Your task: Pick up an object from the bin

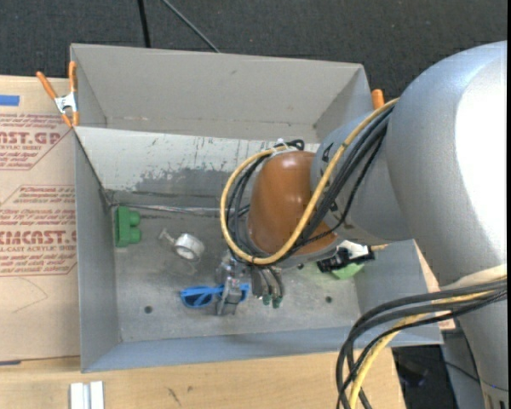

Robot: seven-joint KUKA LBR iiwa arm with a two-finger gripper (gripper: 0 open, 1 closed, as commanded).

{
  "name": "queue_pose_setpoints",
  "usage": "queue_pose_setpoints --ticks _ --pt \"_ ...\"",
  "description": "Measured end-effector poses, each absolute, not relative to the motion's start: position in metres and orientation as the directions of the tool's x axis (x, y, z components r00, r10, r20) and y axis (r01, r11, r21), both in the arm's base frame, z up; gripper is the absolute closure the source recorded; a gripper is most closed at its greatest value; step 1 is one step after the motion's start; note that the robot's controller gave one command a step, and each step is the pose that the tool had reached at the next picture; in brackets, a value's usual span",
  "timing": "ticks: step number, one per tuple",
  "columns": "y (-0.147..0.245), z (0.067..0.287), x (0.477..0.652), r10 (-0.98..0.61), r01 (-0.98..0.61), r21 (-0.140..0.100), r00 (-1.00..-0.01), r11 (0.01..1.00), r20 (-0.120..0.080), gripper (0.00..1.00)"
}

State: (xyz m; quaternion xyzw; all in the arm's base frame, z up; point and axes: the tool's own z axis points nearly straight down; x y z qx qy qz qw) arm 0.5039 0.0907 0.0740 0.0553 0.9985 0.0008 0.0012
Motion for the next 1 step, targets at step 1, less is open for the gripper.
queue_pose_setpoints --ticks 1 --pt "0.0810 0.0699 0.5285 -0.055 -0.055 0.000 -0.999 0.999 -0.001 1.00"
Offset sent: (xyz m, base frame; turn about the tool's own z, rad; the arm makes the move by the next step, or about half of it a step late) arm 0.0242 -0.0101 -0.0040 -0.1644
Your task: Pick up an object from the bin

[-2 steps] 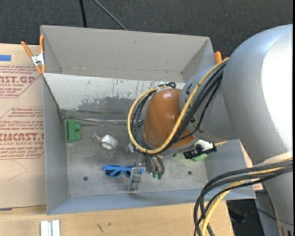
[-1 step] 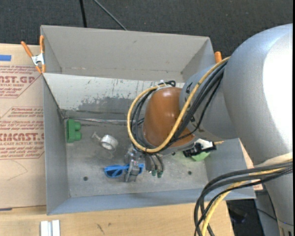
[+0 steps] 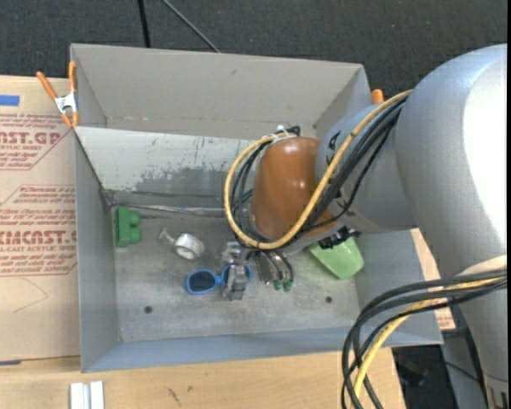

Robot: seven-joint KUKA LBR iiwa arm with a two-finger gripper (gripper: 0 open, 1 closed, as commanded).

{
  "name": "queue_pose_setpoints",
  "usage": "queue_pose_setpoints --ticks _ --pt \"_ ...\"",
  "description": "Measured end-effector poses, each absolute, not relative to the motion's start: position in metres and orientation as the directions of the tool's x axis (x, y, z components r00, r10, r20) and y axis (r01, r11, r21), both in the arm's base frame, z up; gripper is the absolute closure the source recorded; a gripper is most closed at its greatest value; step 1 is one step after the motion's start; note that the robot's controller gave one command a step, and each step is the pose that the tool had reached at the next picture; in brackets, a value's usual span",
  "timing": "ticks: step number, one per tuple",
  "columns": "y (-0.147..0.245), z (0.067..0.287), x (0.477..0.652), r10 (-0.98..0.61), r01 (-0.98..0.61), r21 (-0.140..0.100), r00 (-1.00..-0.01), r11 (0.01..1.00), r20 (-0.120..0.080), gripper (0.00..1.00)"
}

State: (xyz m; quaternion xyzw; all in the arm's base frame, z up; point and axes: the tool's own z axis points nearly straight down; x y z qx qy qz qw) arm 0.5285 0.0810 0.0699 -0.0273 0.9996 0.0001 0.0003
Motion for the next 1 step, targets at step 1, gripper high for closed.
queue_pose_setpoints --ticks 1 --pt "0.0974 0.1889 0.5107 -0.071 -0.071 0.001 -0.997 0.997 -0.008 1.00"
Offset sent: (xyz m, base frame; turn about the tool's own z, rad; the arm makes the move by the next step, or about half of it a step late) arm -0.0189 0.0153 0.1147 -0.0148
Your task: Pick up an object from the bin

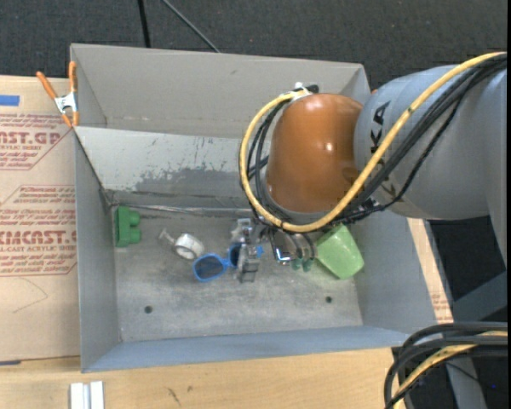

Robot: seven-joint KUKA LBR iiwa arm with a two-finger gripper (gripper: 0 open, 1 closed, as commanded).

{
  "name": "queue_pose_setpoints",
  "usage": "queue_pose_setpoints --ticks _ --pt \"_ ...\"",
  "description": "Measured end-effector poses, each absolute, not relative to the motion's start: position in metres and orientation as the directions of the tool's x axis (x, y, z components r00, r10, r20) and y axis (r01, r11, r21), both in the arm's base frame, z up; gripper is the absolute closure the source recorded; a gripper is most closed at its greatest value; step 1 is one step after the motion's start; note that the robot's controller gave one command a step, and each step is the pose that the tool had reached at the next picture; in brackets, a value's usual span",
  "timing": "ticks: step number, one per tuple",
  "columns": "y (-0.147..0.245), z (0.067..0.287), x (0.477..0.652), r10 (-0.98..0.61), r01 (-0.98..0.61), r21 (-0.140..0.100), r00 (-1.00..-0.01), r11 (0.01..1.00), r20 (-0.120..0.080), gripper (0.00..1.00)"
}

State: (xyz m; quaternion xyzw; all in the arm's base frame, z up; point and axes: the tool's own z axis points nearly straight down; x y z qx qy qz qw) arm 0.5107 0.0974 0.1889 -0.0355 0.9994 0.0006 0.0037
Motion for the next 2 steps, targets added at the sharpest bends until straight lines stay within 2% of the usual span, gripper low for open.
queue_pose_setpoints --ticks 1,2 --pt "0.069 0.141 0.499 -0.441 -0.441 0.001 -0.898 0.898 0.003 1.00" --pt "0.074 0.229 0.507 -0.422 -0.422 -0.003 -0.907 0.907 -0.010 1.00"
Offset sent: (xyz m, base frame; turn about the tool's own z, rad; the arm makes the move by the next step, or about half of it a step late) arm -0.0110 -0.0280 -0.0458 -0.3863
